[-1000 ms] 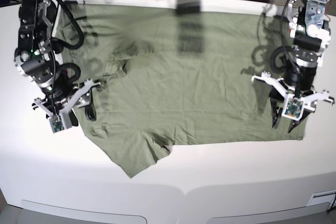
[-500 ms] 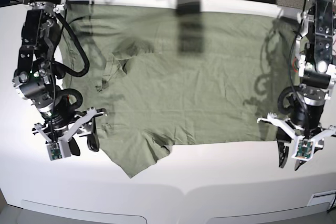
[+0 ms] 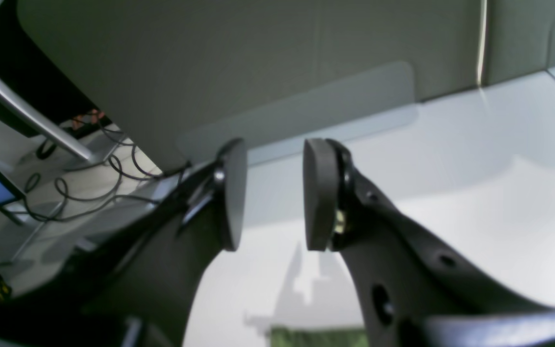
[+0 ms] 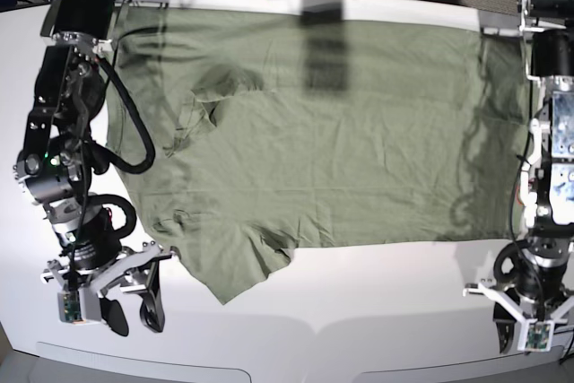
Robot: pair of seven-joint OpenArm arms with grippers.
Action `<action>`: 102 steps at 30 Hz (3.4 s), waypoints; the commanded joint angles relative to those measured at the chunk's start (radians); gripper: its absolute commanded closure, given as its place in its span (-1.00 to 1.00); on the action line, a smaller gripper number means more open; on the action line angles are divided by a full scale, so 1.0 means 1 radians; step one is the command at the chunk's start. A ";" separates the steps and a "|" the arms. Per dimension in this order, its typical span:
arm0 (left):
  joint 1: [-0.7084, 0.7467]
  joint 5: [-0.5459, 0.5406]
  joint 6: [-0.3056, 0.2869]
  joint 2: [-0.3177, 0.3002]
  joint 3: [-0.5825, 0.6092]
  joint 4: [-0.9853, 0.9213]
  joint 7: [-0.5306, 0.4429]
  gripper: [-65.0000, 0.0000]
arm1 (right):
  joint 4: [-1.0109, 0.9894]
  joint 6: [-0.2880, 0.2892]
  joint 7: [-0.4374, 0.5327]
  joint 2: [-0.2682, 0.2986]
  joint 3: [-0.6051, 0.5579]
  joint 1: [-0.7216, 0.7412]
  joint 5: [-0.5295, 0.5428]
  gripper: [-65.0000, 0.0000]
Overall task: Fold the T-shirt properly
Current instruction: 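Move both open grippers across the shirt toward its hem side, then lower both grippers onto the hem corners of the green shirt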
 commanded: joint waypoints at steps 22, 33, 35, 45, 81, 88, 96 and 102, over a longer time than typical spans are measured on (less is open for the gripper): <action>-0.350 -0.030 0.006 -0.015 -0.006 -0.475 -0.053 0.39 | -0.353 0.030 -0.097 0.011 -0.056 0.335 0.000 0.11; -0.494 -0.035 -0.112 -0.076 -0.005 -0.843 -0.074 0.39 | -0.779 0.078 -0.162 0.009 -0.212 0.554 -0.080 0.10; -0.513 -0.061 -0.151 -0.101 -0.005 -0.890 -0.070 0.39 | -0.837 0.077 -0.185 0.010 -0.233 0.581 -0.106 0.11; -0.533 -0.121 -0.216 -0.159 -0.005 -0.981 0.018 0.39 | -0.929 0.077 -0.263 0.009 -0.252 0.618 -0.099 0.10; -0.420 -0.232 -0.281 -0.098 -0.005 -0.980 0.093 0.29 | -0.516 0.184 -0.342 0.014 -0.249 0.259 0.024 0.11; -0.420 -0.233 -0.281 -0.097 -0.005 -0.980 0.076 -0.36 | -0.509 0.183 -0.360 0.014 -0.249 0.256 0.024 0.11; -0.419 -0.229 -0.281 -0.099 -0.005 -0.980 0.086 -0.39 | -0.509 0.183 -0.360 0.014 -0.249 0.256 0.024 0.11; -0.419 -0.284 -0.281 -0.100 -0.005 -0.981 0.184 -0.39 | -0.509 0.184 -0.376 0.014 -0.249 0.256 0.039 0.11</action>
